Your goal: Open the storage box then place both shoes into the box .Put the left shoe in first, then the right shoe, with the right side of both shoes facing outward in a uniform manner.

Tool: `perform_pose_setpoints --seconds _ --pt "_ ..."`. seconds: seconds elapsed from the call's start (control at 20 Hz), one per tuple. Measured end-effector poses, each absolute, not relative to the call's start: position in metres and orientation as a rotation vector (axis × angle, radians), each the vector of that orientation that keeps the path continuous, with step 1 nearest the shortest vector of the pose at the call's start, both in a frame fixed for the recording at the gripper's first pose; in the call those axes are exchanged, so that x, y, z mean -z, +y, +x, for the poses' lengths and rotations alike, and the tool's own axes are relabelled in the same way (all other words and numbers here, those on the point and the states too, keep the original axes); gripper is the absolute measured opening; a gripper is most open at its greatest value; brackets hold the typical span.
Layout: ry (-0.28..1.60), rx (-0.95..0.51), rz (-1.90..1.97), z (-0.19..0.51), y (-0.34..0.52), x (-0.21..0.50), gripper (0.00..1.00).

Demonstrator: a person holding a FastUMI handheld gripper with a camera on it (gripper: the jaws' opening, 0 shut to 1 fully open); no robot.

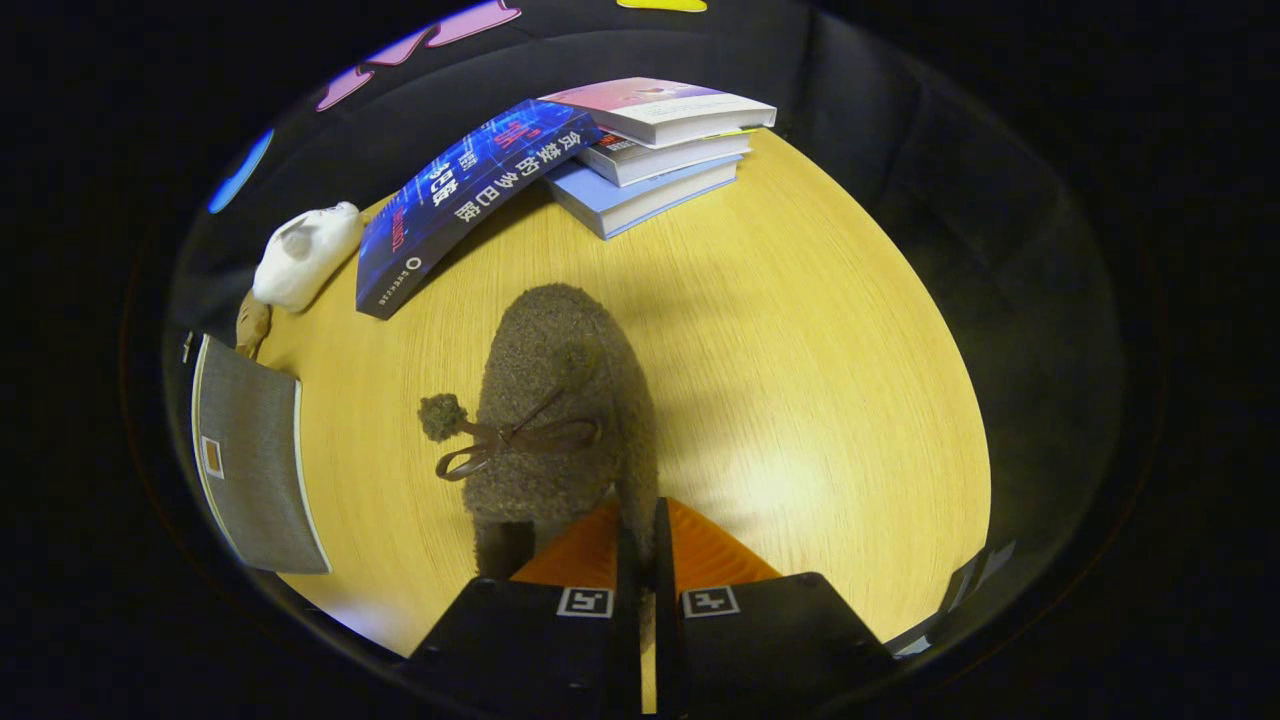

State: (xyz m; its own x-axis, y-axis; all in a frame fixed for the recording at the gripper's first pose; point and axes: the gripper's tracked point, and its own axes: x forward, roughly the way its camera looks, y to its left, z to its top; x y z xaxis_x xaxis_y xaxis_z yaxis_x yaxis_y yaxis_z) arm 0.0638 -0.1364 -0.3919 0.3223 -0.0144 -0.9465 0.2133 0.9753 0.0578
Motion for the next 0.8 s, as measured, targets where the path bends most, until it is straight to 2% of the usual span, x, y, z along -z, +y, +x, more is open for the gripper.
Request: perform_pose_setpoints --seconds 0.05,0.2,0.8 --pt "1.242 0.142 0.193 0.065 -0.135 0.392 0.07" --pt "1.244 0.123 0.218 0.064 -0.135 0.391 0.05" --pt "1.138 0.093 0.31 0.071 -0.118 0.325 0.05"
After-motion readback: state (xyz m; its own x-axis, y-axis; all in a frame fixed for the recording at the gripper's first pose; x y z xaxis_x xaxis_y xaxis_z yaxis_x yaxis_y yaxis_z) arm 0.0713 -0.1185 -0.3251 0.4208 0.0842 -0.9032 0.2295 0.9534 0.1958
